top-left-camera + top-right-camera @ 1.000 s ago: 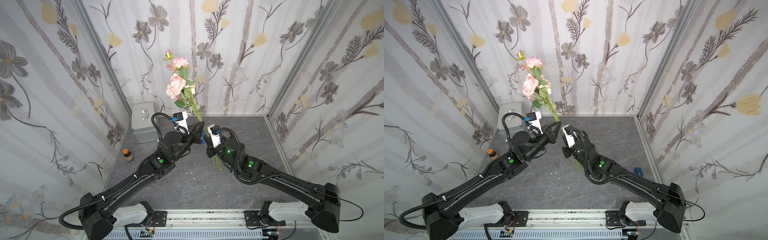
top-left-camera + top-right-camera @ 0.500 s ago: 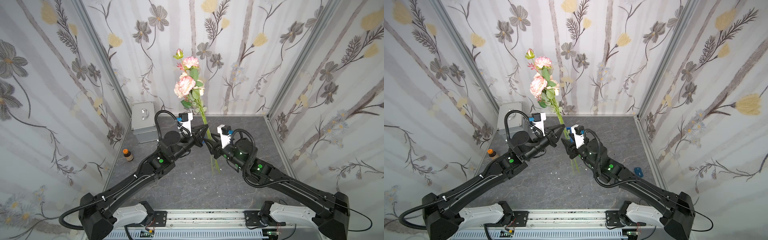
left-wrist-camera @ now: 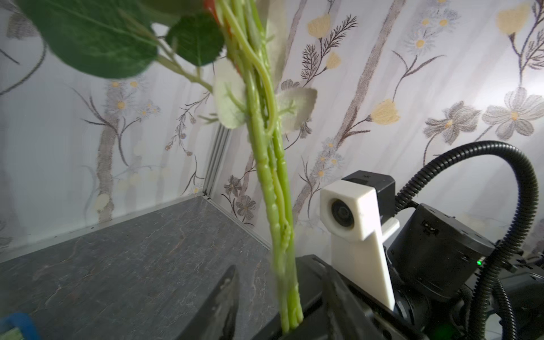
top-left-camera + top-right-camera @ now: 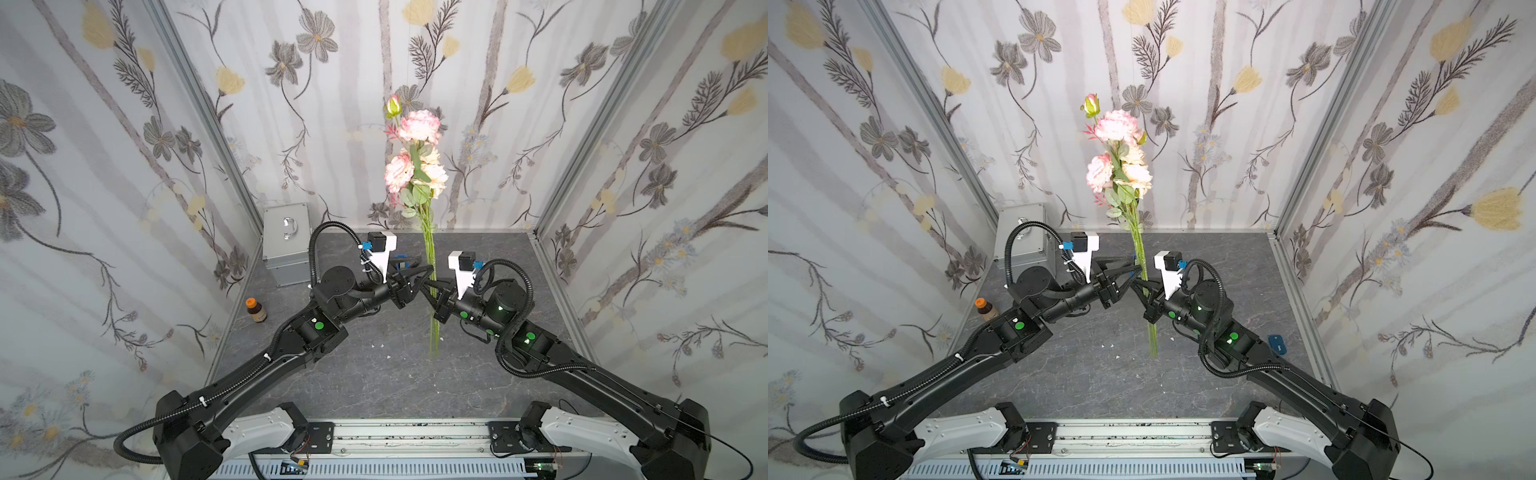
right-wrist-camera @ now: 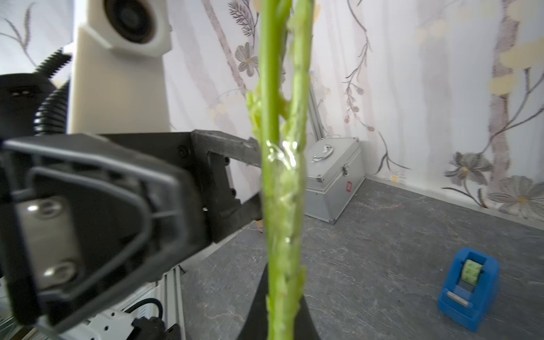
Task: Wrap bouquets with tape
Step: Place the wrapped bouquet at the center of the board, then reset both arms
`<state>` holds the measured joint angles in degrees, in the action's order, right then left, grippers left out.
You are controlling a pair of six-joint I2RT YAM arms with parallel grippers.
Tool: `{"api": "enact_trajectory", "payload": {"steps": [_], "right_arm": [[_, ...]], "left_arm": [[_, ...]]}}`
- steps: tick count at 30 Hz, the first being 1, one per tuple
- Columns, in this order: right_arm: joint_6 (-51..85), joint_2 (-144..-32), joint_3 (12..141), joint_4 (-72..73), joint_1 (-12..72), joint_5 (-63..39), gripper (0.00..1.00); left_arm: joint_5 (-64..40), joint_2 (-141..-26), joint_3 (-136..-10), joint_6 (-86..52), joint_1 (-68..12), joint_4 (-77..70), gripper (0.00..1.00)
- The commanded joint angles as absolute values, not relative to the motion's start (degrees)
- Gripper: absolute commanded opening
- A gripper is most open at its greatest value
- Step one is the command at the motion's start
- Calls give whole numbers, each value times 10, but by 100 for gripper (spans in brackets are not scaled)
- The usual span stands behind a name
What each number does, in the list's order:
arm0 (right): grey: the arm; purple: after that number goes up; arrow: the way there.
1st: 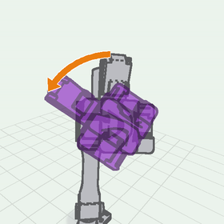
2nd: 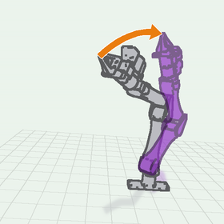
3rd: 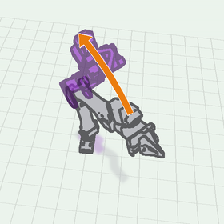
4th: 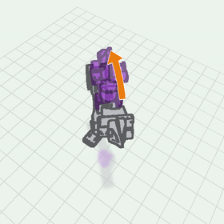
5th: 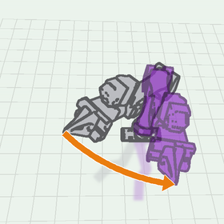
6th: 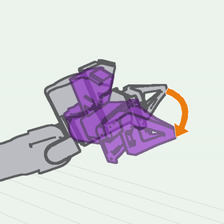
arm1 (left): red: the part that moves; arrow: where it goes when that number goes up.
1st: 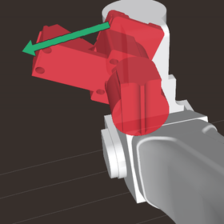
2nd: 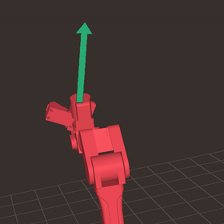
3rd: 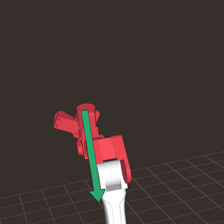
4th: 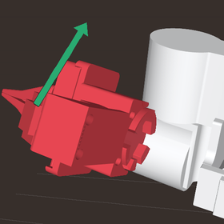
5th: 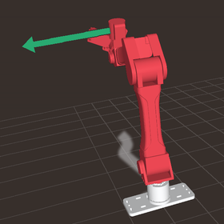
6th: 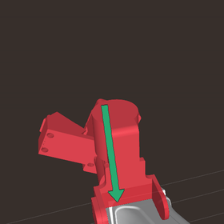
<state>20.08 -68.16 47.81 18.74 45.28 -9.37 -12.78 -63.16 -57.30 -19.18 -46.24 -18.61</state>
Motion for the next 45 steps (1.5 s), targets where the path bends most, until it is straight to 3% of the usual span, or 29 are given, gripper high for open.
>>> {"api": "enact_trajectory", "payload": {"steps": [1,3,9,24,28,32,37,40,41,42,45], "right_arm": [[241,-676,463,125,397,-27,0],[256,-678,440,105,345,-34,0],[244,-746,377,76,239,-60,0],[226,-962,363,89,207,-41,0],[234,-968,367,85,205,-32,23],[241,-910,366,69,196,-54,53],[218,-749,369,42,194,-20,65],[179,-625,326,116,190,47,74],[150,-586,298,166,190,67,83],[127,-554,267,219,190,84,99],[-3,-483,157,397,189,98,100]], "left_arm": [[64,-589,-537,-154,-460,-88,100],[129,-561,-504,-156,-454,-55,100],[163,-489,-413,-179,-445,-2,100],[251,-367,-305,-196,-440,65,100],[255,-377,-307,-194,-439,71,100],[278,-405,-322,-207,-438,76,100],[288,-445,-313,-120,-421,-29,100],[341,-485,-292,-84,-378,-122,100],[341,-502,-286,-72,-354,-149,100],[342,-519,-280,-62,-332,-169,100],[343,-584,-265,-18,-262,-235,100]]}}
